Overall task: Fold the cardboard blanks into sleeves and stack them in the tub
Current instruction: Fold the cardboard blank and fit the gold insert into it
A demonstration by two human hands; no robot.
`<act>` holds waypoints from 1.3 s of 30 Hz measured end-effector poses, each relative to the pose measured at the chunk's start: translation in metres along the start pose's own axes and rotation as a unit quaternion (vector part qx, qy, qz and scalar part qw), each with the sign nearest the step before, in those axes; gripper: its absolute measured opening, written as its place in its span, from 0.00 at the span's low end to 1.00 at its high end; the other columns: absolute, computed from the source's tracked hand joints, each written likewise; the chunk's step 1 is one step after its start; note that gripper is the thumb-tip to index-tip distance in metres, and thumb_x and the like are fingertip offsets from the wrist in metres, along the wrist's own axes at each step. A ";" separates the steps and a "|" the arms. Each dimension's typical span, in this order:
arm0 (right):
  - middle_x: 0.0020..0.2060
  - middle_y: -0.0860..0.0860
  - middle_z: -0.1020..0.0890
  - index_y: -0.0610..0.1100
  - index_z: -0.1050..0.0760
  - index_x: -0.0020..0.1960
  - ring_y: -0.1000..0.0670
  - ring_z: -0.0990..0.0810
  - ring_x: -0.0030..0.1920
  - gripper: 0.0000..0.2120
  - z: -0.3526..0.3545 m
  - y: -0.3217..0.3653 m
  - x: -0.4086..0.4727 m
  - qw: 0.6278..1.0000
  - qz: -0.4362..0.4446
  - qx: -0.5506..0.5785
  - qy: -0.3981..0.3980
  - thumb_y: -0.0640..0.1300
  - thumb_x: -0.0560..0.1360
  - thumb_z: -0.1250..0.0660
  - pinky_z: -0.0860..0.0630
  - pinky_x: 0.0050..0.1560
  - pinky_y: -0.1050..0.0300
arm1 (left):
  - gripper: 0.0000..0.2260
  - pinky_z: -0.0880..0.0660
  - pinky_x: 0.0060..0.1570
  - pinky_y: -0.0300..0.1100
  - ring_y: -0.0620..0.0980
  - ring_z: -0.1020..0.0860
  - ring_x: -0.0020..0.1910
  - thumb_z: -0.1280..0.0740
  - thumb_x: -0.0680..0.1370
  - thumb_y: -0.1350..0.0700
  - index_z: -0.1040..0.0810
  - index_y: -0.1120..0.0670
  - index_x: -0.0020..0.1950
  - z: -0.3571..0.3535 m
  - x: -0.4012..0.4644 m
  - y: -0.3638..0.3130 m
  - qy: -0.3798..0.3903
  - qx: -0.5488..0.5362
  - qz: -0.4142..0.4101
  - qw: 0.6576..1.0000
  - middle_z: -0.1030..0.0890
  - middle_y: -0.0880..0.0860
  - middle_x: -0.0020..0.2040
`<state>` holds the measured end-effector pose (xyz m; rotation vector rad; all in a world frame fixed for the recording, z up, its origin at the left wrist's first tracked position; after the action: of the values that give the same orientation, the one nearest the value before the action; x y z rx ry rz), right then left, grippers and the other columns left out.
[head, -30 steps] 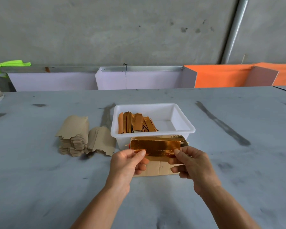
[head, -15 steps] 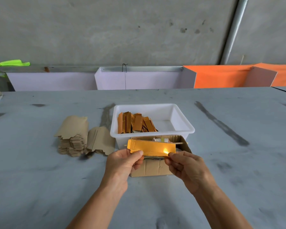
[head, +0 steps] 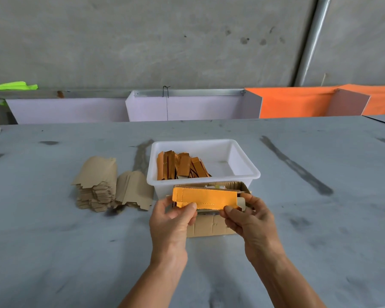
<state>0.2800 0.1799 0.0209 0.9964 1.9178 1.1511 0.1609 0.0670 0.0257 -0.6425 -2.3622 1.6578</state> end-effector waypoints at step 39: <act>0.34 0.44 0.18 0.40 0.24 0.45 0.49 0.18 0.31 0.08 -0.008 -0.037 -0.006 0.973 -0.134 0.189 0.020 0.41 0.80 0.40 0.23 0.30 0.58 | 0.08 0.21 0.32 0.41 0.54 0.18 0.35 0.37 0.79 0.58 0.20 0.60 0.50 0.009 0.008 0.026 0.078 -0.023 0.025 0.996 0.16 0.60 0.39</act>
<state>0.2667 0.1599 -0.0092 0.8732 2.2752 0.6708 0.1568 0.0707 -0.0028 -0.8146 -2.2968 1.5182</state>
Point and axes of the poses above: each hand's wrist, its own x-axis towards the middle knuckle, its own z-axis out of the back of the hand, y = z × x, the point moved 5 cm from there along x, towards the middle knuckle
